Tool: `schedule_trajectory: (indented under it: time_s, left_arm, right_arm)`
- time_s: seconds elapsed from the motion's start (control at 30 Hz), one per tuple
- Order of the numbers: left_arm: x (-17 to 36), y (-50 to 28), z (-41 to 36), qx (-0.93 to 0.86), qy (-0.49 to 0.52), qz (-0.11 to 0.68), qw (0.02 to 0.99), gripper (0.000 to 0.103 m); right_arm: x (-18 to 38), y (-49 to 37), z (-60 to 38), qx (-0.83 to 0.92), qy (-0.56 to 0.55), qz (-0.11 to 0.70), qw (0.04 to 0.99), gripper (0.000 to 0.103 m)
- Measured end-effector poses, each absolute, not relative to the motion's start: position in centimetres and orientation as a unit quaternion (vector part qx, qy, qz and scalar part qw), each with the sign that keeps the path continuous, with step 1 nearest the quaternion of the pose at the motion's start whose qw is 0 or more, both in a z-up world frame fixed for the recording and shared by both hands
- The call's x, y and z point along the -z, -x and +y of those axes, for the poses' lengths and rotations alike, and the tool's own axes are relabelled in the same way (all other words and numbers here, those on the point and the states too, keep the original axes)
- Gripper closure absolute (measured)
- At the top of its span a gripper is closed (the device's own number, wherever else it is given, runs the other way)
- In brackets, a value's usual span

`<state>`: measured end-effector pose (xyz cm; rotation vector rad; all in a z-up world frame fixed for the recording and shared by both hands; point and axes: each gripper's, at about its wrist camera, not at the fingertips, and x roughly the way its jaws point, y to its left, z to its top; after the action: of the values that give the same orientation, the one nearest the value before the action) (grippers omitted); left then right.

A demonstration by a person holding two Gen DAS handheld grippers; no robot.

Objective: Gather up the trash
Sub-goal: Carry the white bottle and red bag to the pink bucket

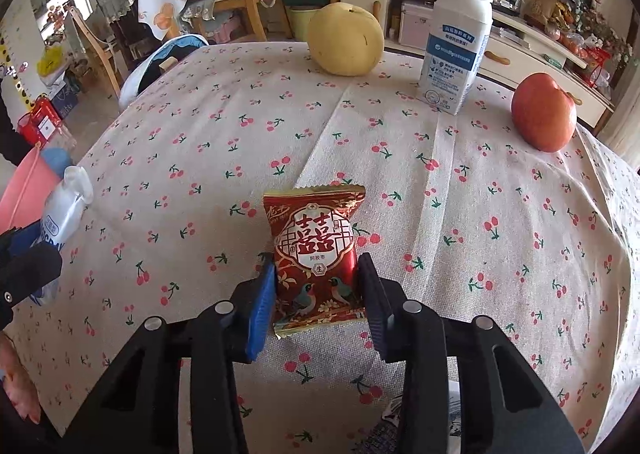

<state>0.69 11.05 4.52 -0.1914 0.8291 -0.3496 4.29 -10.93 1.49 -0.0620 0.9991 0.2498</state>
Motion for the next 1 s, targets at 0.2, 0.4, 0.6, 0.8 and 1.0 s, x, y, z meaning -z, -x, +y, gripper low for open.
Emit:
schedule_trajectory:
  time_s: [0.2,0.4,0.6,0.8,1.0]
  left_arm:
    - [-4.5,-0.6,11.0,0.164,0.094,0.399,0.897,0.038]
    - [-4.5,-0.2,10.7,0.163,0.085,0.396,0.9,0.038]
    - [-5.1,0.2,11.0,0.166,0.089,0.39,0.901,0.038]
    - [-6.1,0.1,13.6,0.149,0.126,0.377,0.905,0.038]
    - [-6.9,0.1,15.7,0.129,0.148,0.365,0.91,0.038]
  right_arm:
    - [-1.9,-3.5,-10.8,-0.132,0.03,0.464,0.875,0.064]
    - [-2.6,-2.3,-12.0,-0.133,-0.006,0.444,0.886,0.065]
    - [-3.5,-0.3,-11.0,-0.129,-0.01,0.418,0.899,0.065]
    - [-4.9,2.1,-7.0,-0.151,0.022,0.389,0.908,0.065]
    - [-5.1,3.8,-4.1,-0.175,0.029,0.387,0.905,0.065]
